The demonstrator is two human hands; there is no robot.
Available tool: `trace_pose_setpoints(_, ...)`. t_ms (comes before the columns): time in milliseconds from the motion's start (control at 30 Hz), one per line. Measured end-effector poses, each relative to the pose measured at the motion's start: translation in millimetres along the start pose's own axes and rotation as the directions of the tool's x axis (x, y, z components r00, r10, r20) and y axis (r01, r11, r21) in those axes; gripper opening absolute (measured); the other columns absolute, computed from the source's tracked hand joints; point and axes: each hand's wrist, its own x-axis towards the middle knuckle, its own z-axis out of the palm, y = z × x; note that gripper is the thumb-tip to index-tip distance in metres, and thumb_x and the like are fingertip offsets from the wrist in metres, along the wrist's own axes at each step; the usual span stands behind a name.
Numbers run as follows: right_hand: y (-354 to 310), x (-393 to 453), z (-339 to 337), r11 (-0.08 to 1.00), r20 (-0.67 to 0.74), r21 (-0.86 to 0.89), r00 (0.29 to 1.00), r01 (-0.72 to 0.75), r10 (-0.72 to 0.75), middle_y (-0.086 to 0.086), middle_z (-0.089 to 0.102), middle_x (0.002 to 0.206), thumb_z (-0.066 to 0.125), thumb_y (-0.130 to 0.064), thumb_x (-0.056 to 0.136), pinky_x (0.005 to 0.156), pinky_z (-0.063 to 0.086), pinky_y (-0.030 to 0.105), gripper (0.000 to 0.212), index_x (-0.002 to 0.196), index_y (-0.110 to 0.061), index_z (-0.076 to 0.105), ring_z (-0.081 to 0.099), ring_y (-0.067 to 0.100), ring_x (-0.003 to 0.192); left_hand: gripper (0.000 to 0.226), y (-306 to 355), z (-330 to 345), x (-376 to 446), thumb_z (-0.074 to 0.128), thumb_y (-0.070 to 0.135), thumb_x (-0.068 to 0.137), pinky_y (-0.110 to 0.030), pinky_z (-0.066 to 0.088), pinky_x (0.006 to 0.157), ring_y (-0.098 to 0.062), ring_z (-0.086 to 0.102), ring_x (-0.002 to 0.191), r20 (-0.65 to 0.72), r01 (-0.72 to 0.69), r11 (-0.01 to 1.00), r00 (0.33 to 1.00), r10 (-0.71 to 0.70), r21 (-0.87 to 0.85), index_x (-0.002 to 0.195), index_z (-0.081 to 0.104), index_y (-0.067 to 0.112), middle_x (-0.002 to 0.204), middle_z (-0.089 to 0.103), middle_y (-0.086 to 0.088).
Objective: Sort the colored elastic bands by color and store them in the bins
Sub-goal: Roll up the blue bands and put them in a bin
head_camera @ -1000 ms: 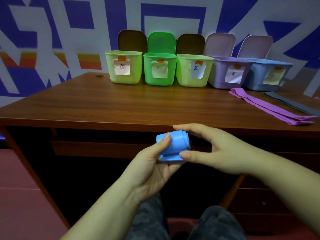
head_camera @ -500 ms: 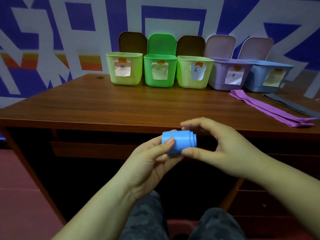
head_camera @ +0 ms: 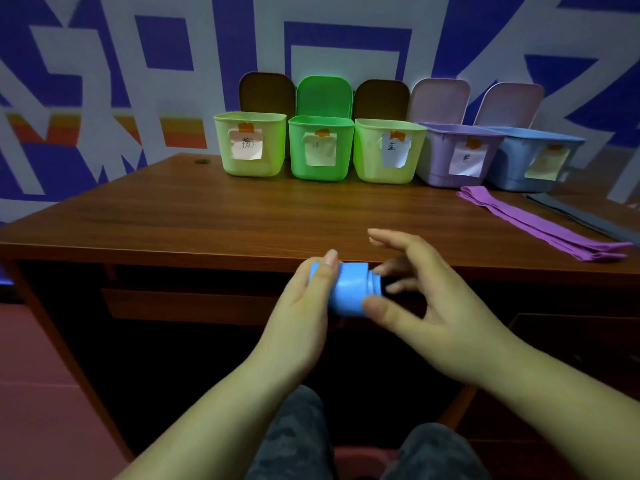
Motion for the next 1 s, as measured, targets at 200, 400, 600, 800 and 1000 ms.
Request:
trace_pose_setpoints(200,-14.5,13.7,31.5,0.745,-0.029,0.573,0.899,-0.342,0.436,-0.004,0.066,0.108,0.042,-0.073,0.07,0.1,0.046,0.031,0.058,0.106,-0.03,0.058,0.063,0.013,0.106,0.023,-9.6,22.1,-9.8,0.043,0.03,0.08,-0.012,0.044,0.063,0.003,0.055,0.065,0.086,-0.226,0.969,0.968,0.234,-0.097,0.086,0.049,0.009,0.067,0.061,0.015)
trace_pose_setpoints(400,-28.1,10.9,47.3,0.674,-0.141,0.69,0.865,-0.263,0.481,-0.01,0.07,0.088,0.045,-0.063,0.073,0.066,0.047,0.007,0.054,0.104,-0.021,0.056,0.065,-0.005,0.08,0.056,-10.2,15.4,-3.4,0.039,0.054,0.087,-0.041,0.051,0.079,-0.028,0.062,0.081,0.015,-0.324,0.943,0.946,0.324,0.074,0.091,0.057,0.002,0.085,0.067,-0.013)
trace_pose_setpoints(600,-16.9,18.8,44.8,0.498,0.004,0.75,0.756,-0.435,0.654,0.013,0.073,0.085,0.039,-0.065,0.081,0.084,0.05,0.037,0.068,0.086,-0.005,0.07,0.068,0.029,0.086,0.043,-13.6,16.4,-15.7,0.028,0.067,0.079,-0.009,0.038,0.063,0.004,0.056,0.074,0.021,-0.395,0.846,0.909,0.416,0.36,0.083,0.047,0.029,0.08,0.06,0.023)
trace_pose_setpoints(800,-9.5,16.7,43.6,0.61,0.054,0.64,0.819,-0.467,0.571,0.005,0.071,0.105,0.036,-0.079,0.074,0.083,0.051,0.034,0.078,0.108,-0.015,0.064,0.066,0.02,0.096,0.032,-16.6,10.6,-2.9,0.034,0.049,0.088,-0.014,0.036,0.056,0.001,0.05,0.059,-0.066,-0.36,0.848,0.907,0.416,0.388,0.076,0.045,0.022,0.069,0.058,0.019)
trace_pose_setpoints(1000,-0.8,6.7,45.3,0.925,-0.132,0.227,0.931,-0.305,0.34,-0.009,0.065,0.067,0.029,-0.086,0.063,0.064,0.045,0.027,0.08,0.082,-0.015,0.06,0.057,0.005,0.063,0.047,-16.3,8.5,-2.4,0.03,0.06,0.085,-0.023,0.041,0.063,-0.004,0.05,0.065,-0.103,-0.39,0.839,0.883,0.457,0.381,0.077,0.048,0.018,0.071,0.056,0.008)
